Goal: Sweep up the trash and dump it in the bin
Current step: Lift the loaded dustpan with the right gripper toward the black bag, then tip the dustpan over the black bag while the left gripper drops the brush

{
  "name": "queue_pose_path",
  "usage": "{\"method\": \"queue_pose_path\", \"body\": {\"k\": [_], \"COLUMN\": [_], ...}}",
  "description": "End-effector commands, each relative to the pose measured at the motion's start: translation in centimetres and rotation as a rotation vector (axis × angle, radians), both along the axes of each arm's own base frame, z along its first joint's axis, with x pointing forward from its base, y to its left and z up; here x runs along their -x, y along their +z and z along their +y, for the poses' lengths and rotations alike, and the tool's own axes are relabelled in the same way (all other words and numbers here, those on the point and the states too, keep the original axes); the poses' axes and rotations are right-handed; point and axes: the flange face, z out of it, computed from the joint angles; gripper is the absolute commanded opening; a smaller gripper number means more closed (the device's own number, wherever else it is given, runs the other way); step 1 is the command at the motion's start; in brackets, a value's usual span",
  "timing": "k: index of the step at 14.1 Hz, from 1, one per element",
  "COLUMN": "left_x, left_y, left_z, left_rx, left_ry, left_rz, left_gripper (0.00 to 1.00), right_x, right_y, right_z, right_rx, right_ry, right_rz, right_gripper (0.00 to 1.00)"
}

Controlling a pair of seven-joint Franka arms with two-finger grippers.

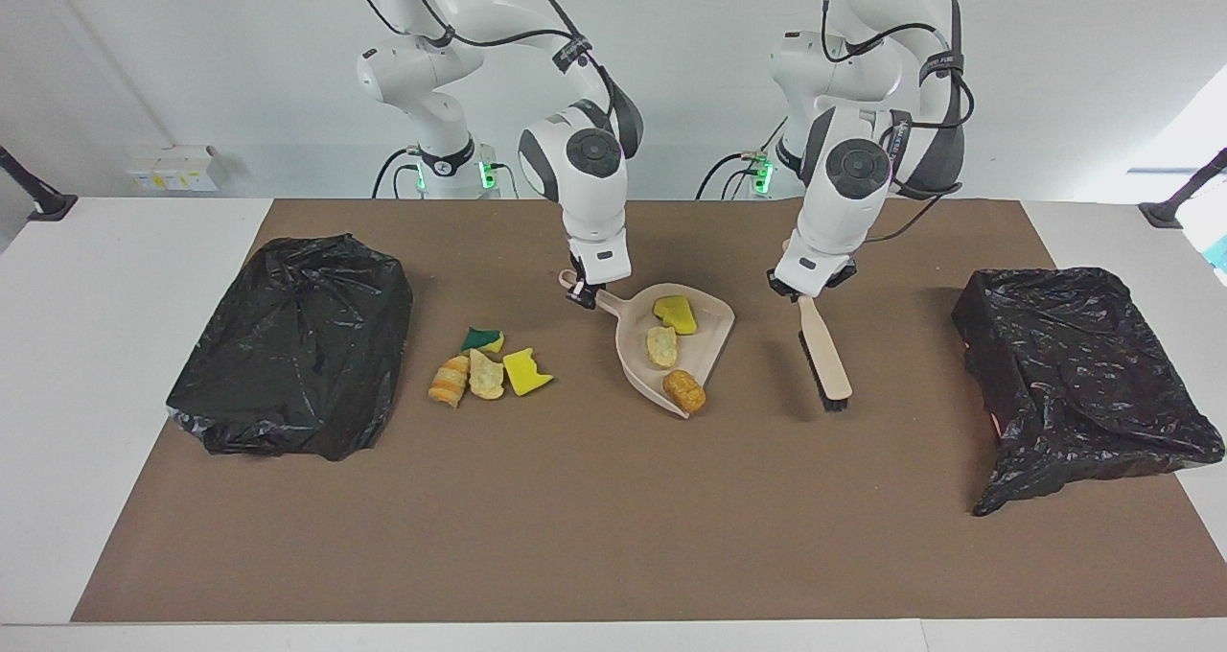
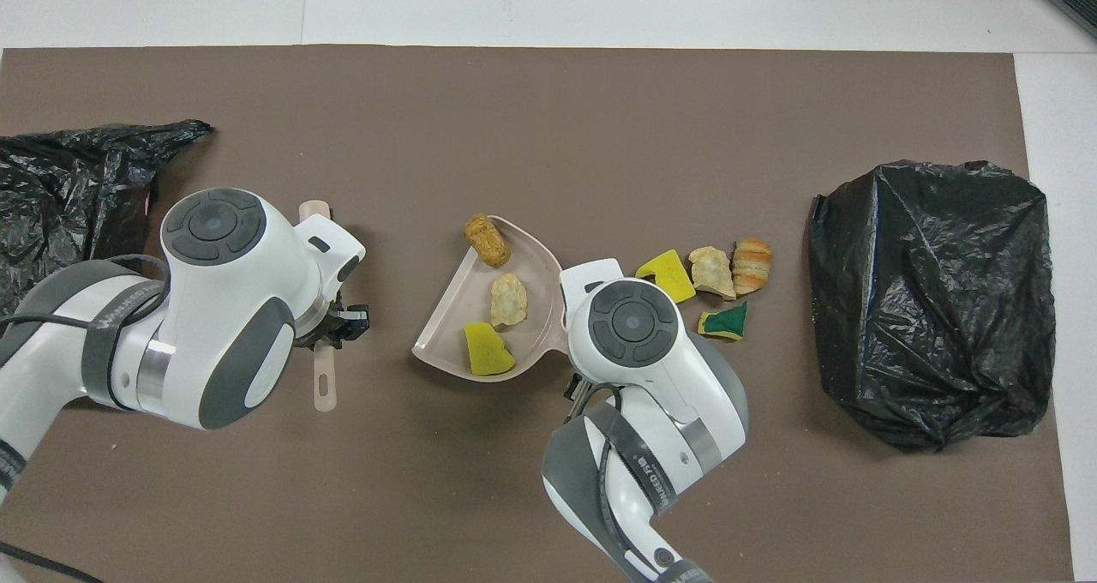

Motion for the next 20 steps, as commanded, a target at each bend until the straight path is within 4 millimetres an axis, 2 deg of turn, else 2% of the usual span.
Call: {"method": "queue_pose_path", "body": {"k": [1, 3, 5, 7, 8, 9, 11, 13, 15, 17, 18, 19, 20], "left_x": [1.3, 2.2, 3.5, 5.2, 6.1, 7.6, 10.4, 13.4, 16.9, 20.2, 21.4, 21.7, 21.8], "left_y": [-0.1, -0.6, -0.8, -0.8, -1.0, -1.4, -2.6, -3.5, -4.9, -6.1, -6.3, -6.3, -6.2], "left_z": [0.5, 0.7, 0.0, -2.6, -3.5, -5.5, -9.0, -12.5, -14.8, -15.9, -15.9, -15.7, -15.8], "left_rx": [0.042, 0.044, 0.041, 0.048, 0.073, 0.100, 0.108, 0.111, 0.126, 0.138, 0.133, 0.129, 0.128], "left_ry": [0.036, 0.035, 0.035, 0.058, 0.067, 0.054, 0.065, 0.076, 0.075, 0.074, 0.085, 0.089, 0.092], "left_rz": [-0.050, -0.054, -0.052, -0.071, -0.058, -0.048, -0.058, -0.077, -0.099, -0.119, -0.116, -0.113, -0.112], "left_gripper": [0.00, 0.00, 0.00, 0.00, 0.00, 0.00, 0.00, 0.00, 0.00, 0.00, 0.00, 0.00, 0.06], "right_x": [-2.0, -3.3, -4.8, -5.5, -5.5, -5.6, -5.5, -4.6, -2.5, 0.0, 1.2, 2.2, 2.7], "right_y": [4.8, 7.8, 10.7, 13.6, 14.6, 15.5, 16.8, 17.7, 18.0, 18.3, 18.6, 18.8, 18.8], "right_z": [-4.1, -7.6, -11.6, -15.8, -18.8, -22.3, -30.7, -40.3, -46.6, -52.4, -54.6, -56.2, -57.4], "right_rx": [-0.049, -0.070, -0.100, -0.160, -0.196, -0.216, -0.273, -0.305, -0.297, -0.251, -0.229, -0.213, -0.188], "right_ry": [-0.050, -0.051, -0.048, -0.030, -0.032, -0.018, 0.008, 0.025, 0.019, 0.040, 0.041, 0.054, 0.083], "right_rz": [-0.082, -0.130, -0.173, -0.185, -0.168, -0.158, -0.134, -0.119, -0.097, -0.102, -0.104, -0.108, -0.107], "right_gripper": [0.00, 0.00, 0.00, 0.00, 0.00, 0.00, 0.00, 0.00, 0.00, 0.00, 0.00, 0.00, 0.00]}}
